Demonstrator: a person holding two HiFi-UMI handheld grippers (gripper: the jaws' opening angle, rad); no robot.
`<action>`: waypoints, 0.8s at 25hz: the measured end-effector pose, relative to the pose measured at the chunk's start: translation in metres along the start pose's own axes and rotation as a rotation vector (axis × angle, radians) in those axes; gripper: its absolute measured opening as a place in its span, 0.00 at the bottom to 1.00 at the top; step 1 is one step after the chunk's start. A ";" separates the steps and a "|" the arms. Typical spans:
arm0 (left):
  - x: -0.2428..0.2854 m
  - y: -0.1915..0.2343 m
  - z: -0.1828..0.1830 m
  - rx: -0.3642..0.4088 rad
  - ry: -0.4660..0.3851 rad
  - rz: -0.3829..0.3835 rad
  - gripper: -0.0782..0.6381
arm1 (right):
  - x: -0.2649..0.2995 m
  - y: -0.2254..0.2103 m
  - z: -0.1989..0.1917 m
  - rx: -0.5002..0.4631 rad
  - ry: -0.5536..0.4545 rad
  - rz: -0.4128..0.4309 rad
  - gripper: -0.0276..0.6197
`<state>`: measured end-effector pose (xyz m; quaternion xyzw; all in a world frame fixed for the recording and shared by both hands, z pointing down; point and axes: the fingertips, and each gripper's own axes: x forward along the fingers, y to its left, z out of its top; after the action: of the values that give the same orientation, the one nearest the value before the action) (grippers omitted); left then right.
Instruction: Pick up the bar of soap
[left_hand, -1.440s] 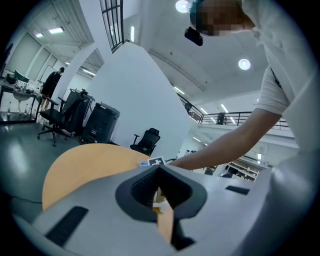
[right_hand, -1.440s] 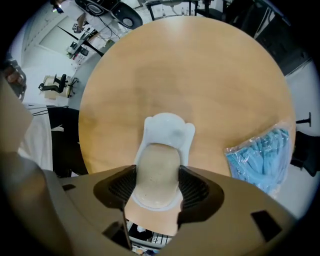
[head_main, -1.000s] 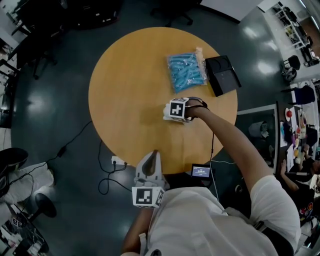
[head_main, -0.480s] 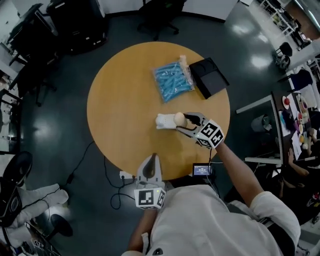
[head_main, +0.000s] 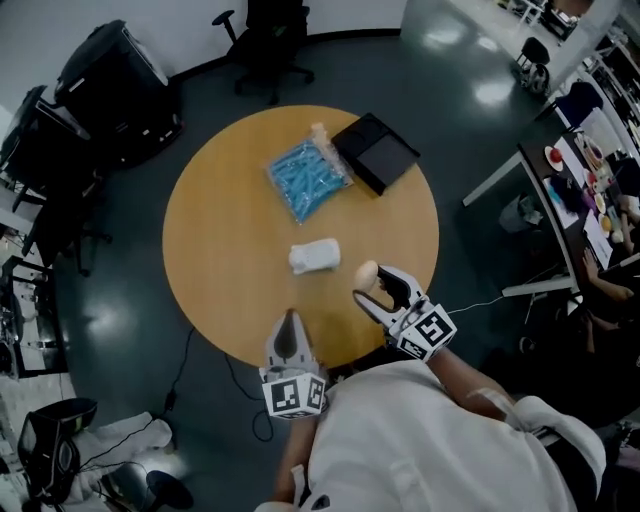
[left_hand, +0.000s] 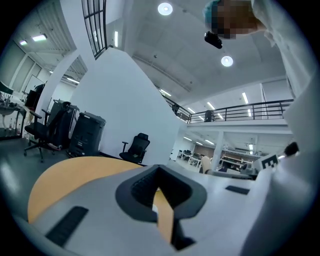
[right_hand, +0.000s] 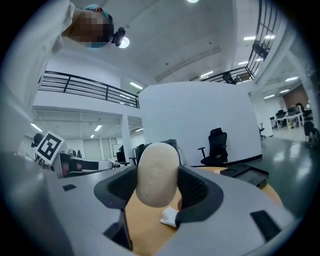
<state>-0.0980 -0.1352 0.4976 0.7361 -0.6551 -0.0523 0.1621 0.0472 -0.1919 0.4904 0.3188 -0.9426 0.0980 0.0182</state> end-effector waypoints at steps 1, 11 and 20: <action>-0.001 -0.003 0.001 0.001 -0.002 0.002 0.12 | -0.004 0.000 -0.002 0.005 0.001 -0.002 0.45; -0.012 -0.009 0.003 0.021 -0.011 0.034 0.12 | -0.016 0.004 0.005 -0.015 -0.007 0.037 0.45; -0.017 -0.010 0.002 0.017 -0.012 0.045 0.12 | -0.015 0.006 0.009 -0.009 -0.021 0.052 0.45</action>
<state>-0.0911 -0.1175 0.4901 0.7221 -0.6730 -0.0472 0.1530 0.0558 -0.1799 0.4796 0.2950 -0.9511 0.0910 0.0071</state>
